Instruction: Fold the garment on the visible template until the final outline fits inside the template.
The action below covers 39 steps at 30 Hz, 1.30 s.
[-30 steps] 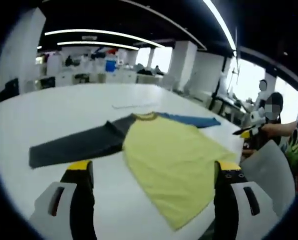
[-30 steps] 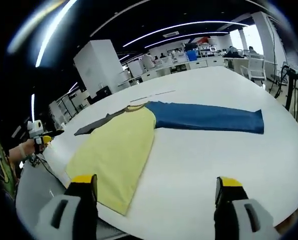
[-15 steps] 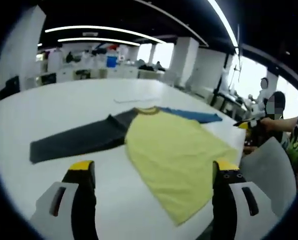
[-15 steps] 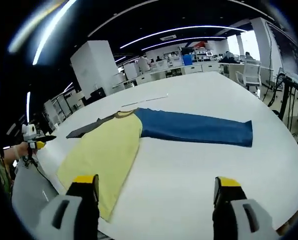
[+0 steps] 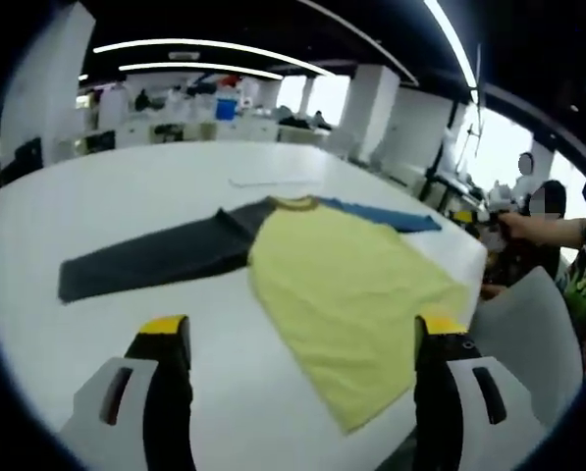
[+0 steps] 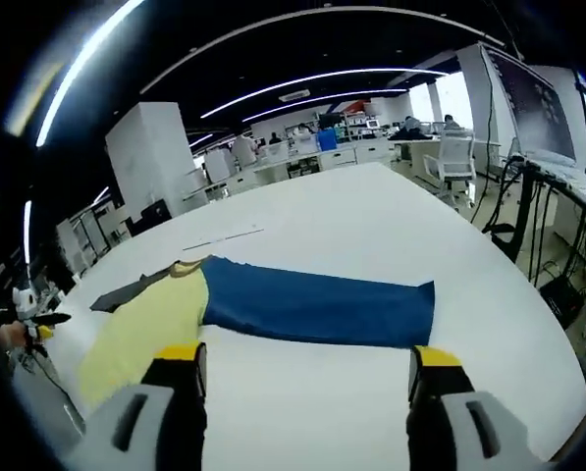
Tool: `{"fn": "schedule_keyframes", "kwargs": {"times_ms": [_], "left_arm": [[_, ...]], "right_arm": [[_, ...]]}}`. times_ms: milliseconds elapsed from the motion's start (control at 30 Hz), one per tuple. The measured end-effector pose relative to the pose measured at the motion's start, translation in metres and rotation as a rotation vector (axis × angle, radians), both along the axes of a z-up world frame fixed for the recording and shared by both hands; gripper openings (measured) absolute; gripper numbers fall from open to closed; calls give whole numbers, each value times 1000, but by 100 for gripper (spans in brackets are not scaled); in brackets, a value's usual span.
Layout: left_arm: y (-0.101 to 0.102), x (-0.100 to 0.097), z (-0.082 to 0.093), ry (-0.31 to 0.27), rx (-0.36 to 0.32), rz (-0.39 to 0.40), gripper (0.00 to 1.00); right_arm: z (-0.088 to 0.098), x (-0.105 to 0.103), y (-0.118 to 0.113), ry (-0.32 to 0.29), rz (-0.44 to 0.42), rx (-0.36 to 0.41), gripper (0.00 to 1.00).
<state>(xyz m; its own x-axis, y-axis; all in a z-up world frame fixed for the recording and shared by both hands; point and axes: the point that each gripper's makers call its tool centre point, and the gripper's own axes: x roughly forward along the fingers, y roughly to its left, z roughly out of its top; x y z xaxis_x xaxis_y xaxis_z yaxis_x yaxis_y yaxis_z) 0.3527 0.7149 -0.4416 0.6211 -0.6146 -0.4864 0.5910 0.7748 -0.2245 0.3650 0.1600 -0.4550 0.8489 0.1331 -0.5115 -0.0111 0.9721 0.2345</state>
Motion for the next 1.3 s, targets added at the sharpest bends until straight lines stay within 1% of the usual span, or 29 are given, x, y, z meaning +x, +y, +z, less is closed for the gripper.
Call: {"fn": "schedule_keyframes", "kwargs": {"times_ms": [33,133,200,233,300,333,400,467,567,633,733,800,900,967,1067,1133,1300], "left_arm": [[0,-1,-1,4,1,0,90],[0,-1,-3,12,8,-1,88],[1,-1,-4,18,11,2,88],[1,-1,-5,20,12,5,88],[2,-2,-6,27,16,9,87],[2,-3,-6,28,17,10,87],[3,-4,-7,33,20,11,87],[4,-5,-8,37,23,17,86],[7,-5,-9,42,22,29,86],[8,-6,-11,47,25,34,85],[10,-6,-12,54,23,44,84],[10,-6,-12,54,22,48,84],[13,-6,-13,56,22,57,84],[16,-7,-12,58,19,65,83],[18,-7,-13,59,19,76,83],[19,-7,-12,58,15,82,83],[18,-9,-14,62,11,91,82]], "right_arm": [[-3,3,-5,13,-8,-5,81],[-6,10,-17,13,-35,-15,74],[-9,13,-25,16,-67,-5,68],[-13,15,-31,29,-96,8,65],[-18,20,-40,27,-120,5,57],[-22,21,-45,40,-145,14,54],[-24,24,-54,31,-182,24,48],[-26,25,-57,41,-195,37,43],[-30,27,-61,53,-199,17,36],[-33,28,-62,65,-204,16,33],[-39,28,-65,81,-216,11,31],[-40,28,-65,85,-234,40,28],[-47,28,-69,112,-243,9,24],[-47,29,-70,109,-247,14,21],[-48,34,-70,107,-254,25,21],[-50,34,-71,120,-248,3,21],[-55,36,-74,130,-251,-5,15]]}}
